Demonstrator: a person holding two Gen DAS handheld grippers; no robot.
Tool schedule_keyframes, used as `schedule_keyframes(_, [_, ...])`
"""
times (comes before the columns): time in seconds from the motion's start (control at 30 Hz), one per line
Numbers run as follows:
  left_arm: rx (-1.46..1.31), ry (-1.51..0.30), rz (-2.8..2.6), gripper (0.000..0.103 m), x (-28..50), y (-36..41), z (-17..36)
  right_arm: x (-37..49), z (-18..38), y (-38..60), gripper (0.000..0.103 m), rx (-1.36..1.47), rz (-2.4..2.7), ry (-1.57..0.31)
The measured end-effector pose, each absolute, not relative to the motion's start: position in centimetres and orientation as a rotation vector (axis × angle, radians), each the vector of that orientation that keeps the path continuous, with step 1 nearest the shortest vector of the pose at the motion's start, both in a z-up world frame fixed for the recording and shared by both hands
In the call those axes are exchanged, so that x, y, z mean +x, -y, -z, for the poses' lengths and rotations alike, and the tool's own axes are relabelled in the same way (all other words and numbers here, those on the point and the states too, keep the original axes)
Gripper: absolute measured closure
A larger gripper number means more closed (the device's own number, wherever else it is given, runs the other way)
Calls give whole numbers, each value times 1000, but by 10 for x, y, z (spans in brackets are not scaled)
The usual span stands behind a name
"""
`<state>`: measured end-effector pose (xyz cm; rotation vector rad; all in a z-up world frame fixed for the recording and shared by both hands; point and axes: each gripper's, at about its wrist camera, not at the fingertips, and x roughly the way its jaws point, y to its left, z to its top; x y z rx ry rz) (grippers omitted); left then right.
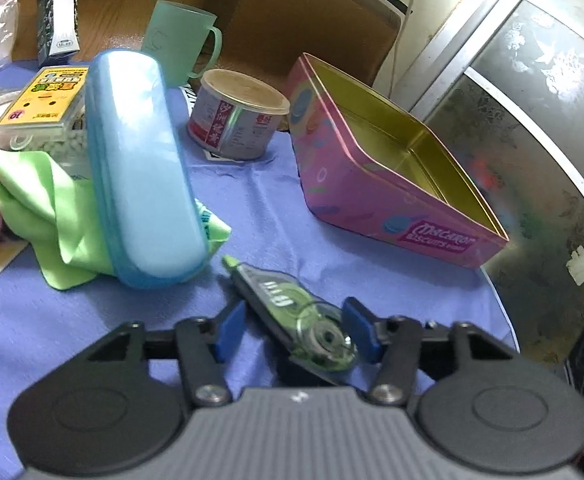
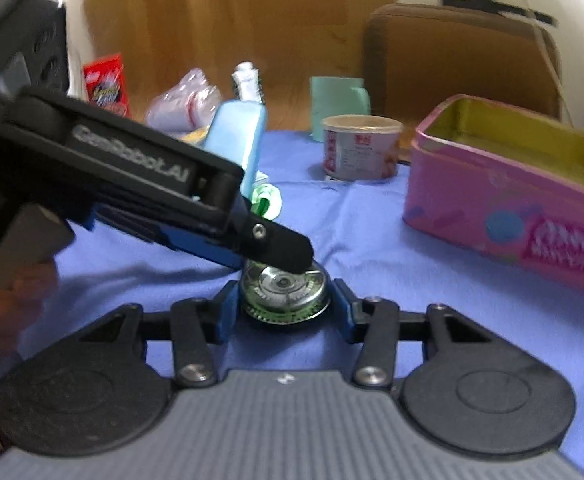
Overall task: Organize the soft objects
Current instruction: 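Carry the correction tape into the pink tin and open the left tool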
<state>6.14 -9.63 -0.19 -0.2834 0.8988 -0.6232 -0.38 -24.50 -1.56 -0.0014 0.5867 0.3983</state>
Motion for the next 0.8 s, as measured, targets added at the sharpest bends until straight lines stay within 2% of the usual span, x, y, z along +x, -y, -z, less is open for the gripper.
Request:
schedule_keyframes(0.23, [-214,-805,699,54,55,122,-33,-27,4,257,52,43,-307,-469])
schedule_keyframes(0.47, [-147,-721,790,54,86,178,-70,-6,-29,287,51,16,-197,-317])
schedule_keyframes(0.7, [-140,-715,795,54,127,226,-72,37,-32,318,51,-23,-108,-293])
schedule_keyframes(0.8, [-122,-711,768,48,139,239,-64,57,-32,321,51,-12,-74,-319])
